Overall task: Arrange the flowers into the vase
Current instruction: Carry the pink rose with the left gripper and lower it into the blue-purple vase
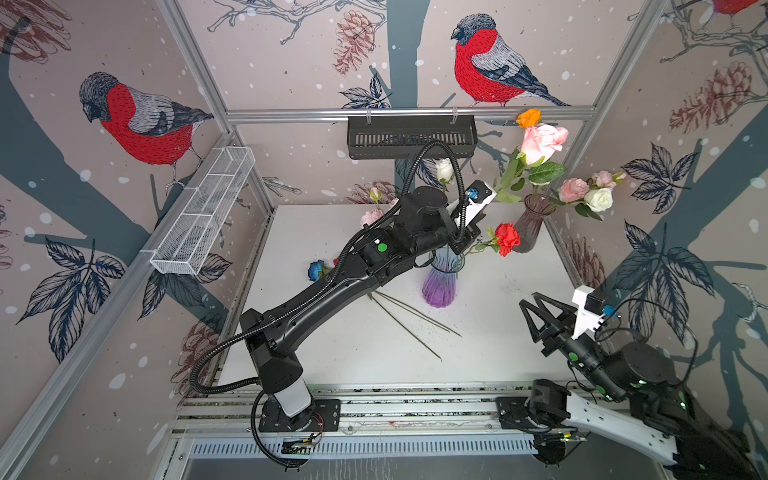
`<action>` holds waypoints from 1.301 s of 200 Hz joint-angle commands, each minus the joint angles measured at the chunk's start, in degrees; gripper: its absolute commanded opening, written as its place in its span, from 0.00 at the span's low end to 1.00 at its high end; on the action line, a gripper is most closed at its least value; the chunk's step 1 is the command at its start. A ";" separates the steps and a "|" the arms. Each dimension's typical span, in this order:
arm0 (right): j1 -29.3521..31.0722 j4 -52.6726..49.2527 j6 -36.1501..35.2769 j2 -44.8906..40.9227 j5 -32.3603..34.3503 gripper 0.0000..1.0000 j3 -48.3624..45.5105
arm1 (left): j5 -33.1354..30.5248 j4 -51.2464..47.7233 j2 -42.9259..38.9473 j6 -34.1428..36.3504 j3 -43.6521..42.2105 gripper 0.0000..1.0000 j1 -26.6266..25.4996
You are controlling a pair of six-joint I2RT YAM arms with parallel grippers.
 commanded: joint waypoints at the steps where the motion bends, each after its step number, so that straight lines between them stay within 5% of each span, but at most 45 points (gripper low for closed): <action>1: 1.34 -0.84 0.38 -0.65 3.58 0.50 0.21 | -2.13 -0.98 -1.27 1.68 -0.62 0.00 0.03; 260: 14.08 -0.84 3.74 -1.22 14.67 0.48 0.72 | 1.97 2.99 -1.99 1.27 3.89 0.00 0.11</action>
